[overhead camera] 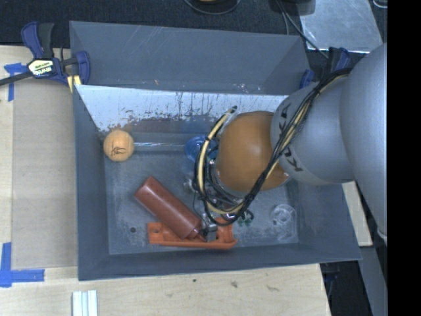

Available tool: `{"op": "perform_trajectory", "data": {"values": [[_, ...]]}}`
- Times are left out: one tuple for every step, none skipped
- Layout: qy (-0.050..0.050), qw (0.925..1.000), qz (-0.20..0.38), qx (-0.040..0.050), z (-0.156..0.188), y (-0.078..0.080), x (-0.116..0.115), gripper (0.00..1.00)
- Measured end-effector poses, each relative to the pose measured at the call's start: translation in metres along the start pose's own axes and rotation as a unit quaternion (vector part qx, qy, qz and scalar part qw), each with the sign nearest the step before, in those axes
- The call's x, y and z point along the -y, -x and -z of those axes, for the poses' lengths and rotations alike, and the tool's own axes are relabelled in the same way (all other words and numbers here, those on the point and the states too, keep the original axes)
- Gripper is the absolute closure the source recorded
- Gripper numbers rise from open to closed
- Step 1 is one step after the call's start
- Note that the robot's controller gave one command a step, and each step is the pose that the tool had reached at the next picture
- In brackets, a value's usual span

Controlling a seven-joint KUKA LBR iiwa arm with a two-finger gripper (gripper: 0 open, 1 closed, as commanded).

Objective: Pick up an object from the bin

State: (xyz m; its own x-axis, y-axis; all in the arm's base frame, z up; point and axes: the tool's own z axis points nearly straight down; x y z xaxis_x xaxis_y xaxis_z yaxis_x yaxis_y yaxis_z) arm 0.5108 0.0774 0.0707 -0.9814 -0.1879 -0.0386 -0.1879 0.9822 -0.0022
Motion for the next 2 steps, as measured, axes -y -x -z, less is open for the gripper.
{"op": "perform_trajectory", "data": {"values": [[0.0,0.9984,-0.055,0.0114,-0.001,0.035,-0.036,0.0],[0.0,0.9912,-0.132,0.0024,0.0,0.004,-0.038,0.0]]}}
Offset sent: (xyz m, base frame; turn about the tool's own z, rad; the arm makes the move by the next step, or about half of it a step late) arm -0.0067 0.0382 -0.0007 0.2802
